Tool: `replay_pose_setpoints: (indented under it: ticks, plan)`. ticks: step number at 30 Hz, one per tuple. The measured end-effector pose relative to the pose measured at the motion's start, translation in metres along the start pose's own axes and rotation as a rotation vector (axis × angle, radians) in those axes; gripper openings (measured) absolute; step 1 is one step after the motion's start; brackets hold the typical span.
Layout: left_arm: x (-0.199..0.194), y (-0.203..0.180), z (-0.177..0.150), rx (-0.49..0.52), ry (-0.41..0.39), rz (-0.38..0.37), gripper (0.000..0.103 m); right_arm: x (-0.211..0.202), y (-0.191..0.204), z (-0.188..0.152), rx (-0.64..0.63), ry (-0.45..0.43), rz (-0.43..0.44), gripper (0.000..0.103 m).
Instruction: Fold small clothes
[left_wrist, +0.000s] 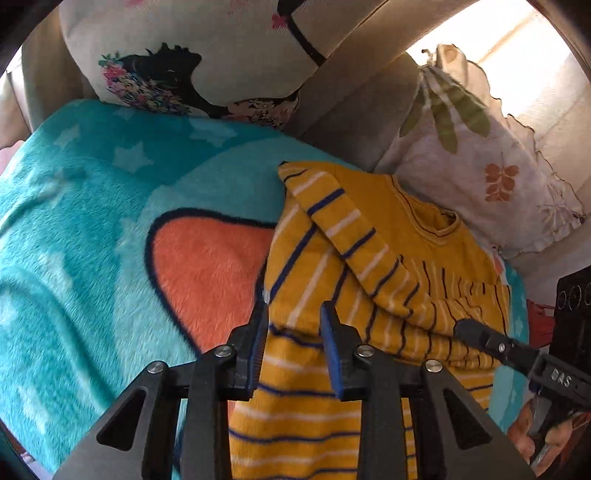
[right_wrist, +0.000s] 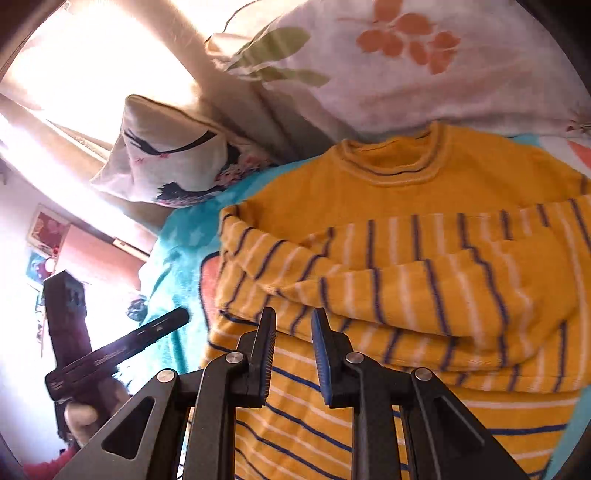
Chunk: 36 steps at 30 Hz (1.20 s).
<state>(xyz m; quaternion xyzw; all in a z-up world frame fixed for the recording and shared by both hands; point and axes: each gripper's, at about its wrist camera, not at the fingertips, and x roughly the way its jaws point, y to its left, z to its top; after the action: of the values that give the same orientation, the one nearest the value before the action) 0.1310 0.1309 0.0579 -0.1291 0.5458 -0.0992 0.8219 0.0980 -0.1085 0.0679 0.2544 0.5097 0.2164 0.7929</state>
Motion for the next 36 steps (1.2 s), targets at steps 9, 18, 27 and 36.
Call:
replay_pose_setpoints:
  ticks: [9,18,27,36]
  plan:
    - [0.055,0.036,0.019,-0.044,0.098,-0.13,0.022,0.116,0.008,0.035,0.073,0.221,0.023,0.016]
    - [0.056,0.04,0.018,-0.024,0.101,-0.161,0.023,0.082,0.041,0.071,-0.049,-0.059,-0.326,0.01]
    - [0.054,0.05,0.016,-0.026,0.092,-0.197,0.023,0.152,0.059,0.075,0.08,0.224,0.09,0.01]
    - [0.052,0.056,0.013,-0.031,0.079,-0.205,0.023,0.173,0.058,0.13,-0.036,-0.008,-0.39,0.007]
